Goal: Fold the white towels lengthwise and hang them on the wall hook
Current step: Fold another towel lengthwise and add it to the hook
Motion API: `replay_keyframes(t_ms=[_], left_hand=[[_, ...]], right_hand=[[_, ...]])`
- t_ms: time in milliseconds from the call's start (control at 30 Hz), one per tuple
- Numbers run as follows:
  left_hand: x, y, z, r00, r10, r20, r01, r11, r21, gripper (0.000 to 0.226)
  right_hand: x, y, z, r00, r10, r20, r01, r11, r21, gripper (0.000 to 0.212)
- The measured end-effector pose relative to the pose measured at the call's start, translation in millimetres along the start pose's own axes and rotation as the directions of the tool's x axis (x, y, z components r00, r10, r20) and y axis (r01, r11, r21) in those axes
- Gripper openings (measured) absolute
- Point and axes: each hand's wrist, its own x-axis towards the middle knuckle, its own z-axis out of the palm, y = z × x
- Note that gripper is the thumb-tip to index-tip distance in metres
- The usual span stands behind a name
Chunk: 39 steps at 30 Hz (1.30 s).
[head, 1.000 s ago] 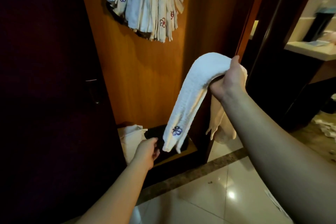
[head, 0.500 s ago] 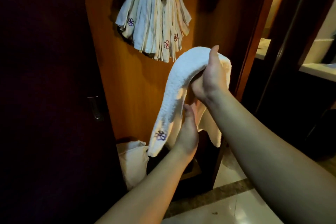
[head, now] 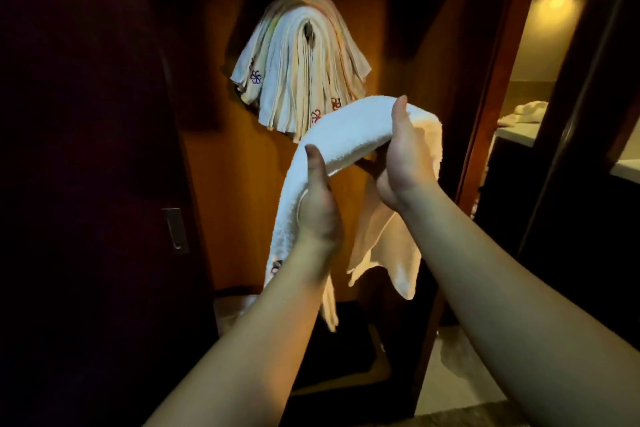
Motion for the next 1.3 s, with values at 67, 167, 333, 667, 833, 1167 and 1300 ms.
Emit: replay_keyframes(t_ms=[67, 167, 333, 667, 833, 1167, 1300], left_hand=[[10.2, 5.1, -0.5, 0.996, 0.047, -0.074, -0.049, 0.998, -0.031, 0.035], [23.5, 14.1, -2.5, 0.964, 0.109, -0.243, -0.113, 0.994, 0.0, 0.045], [43.3, 30.7, -1.7, 0.961, 0.152, -0.232, -0.122, 0.983, 0.137, 0.02], [139.6, 69.9, -31.4, 0.988, 0.098, -0.117, -0.009, 0.802, 0.597, 0.079], [197.0, 96.3, -36.8, 0.99, 0.132, 0.056, -0.136, 0.743, 0.656, 0.095], [321.7, 146.6, -48.5, 0.983, 0.117, 0.14, -0.179, 0.757, 0.628, 0.114], [364.8, 161.4, -43.4, 0.977, 0.049, 0.207, -0.166, 0.786, 0.596, 0.077]], right_hand=[[4.1, 1.0, -12.5, 0.999, -0.02, 0.05, 0.03, 0.979, -0.202, 0.055], [14.0, 5.2, -33.3, 0.999, 0.004, 0.035, 0.009, 0.931, -0.364, 0.073], [39.4, 13.2, -54.1, 0.995, 0.086, -0.056, -0.096, 0.97, -0.223, 0.098], [126.4, 6.5, -35.3, 0.997, 0.018, -0.07, -0.046, 0.905, -0.422, 0.071], [180.6, -9.6, -7.4, 0.989, -0.117, -0.095, 0.043, 0.823, -0.567, 0.073], [268.1, -33.5, 62.6, 0.972, -0.234, -0.03, 0.144, 0.688, -0.711, 0.063], [308.8, -42.9, 85.0, 0.962, -0.267, -0.047, 0.155, 0.682, -0.715, 0.067]])
